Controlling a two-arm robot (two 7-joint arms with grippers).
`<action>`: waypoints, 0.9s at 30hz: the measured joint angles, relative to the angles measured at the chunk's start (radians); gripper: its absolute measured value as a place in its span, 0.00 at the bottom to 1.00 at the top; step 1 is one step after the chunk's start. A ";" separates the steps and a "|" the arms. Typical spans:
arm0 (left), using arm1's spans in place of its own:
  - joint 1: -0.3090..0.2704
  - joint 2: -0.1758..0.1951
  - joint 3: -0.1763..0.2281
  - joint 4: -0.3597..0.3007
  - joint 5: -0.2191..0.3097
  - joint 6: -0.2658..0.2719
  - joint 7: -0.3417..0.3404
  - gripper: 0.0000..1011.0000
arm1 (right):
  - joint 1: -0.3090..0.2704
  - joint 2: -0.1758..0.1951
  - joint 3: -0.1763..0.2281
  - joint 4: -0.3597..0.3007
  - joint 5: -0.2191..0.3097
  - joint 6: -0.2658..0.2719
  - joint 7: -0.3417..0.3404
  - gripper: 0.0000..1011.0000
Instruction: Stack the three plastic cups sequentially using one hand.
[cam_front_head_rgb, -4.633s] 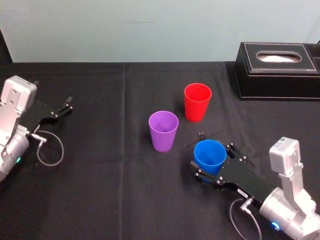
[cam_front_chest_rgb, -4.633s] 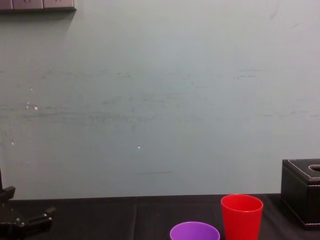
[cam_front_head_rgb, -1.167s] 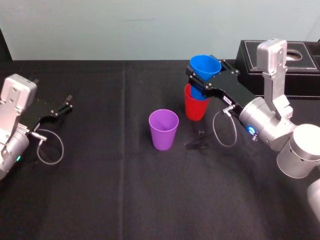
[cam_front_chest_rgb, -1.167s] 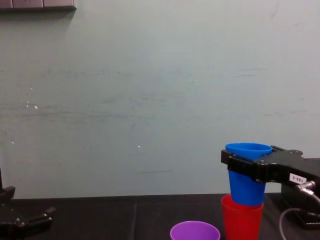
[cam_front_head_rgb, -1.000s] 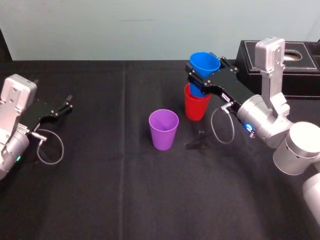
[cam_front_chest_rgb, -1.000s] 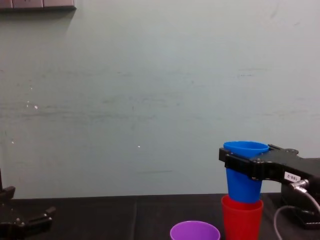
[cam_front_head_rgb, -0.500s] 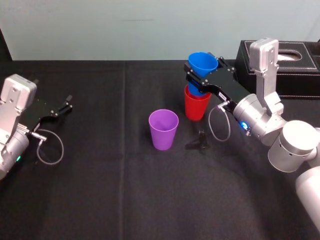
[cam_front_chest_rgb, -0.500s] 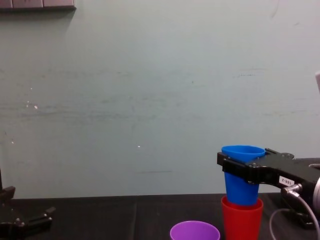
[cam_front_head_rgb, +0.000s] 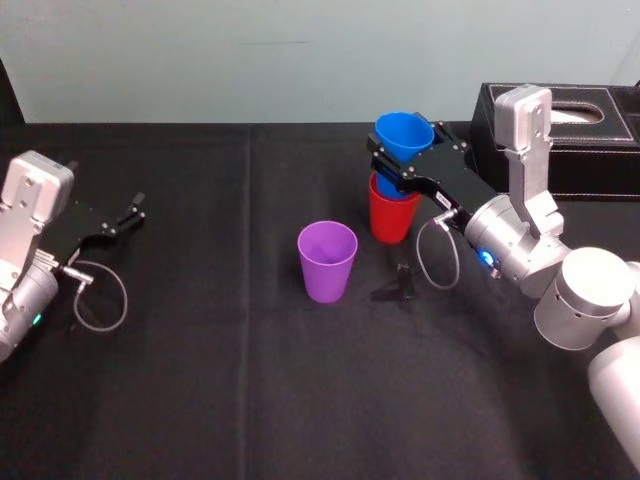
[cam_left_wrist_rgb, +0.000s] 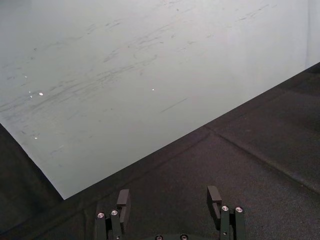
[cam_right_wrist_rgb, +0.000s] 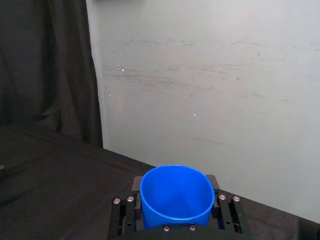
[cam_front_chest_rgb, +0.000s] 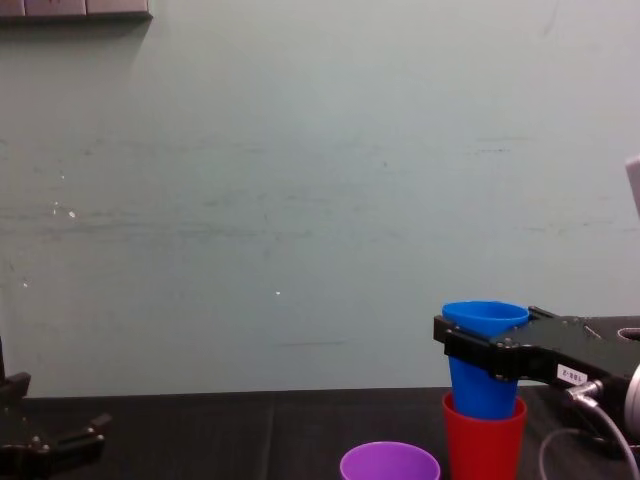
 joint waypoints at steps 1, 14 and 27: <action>0.000 0.000 0.000 0.000 0.000 0.000 0.000 0.99 | 0.000 0.000 0.000 0.003 -0.002 -0.002 0.000 0.74; 0.000 0.000 0.000 0.000 0.000 0.000 0.000 0.99 | 0.003 -0.007 0.000 0.032 -0.020 -0.025 0.006 0.74; 0.000 0.000 0.000 0.000 0.000 0.000 0.000 0.99 | 0.014 -0.016 -0.003 0.090 -0.035 -0.049 0.013 0.74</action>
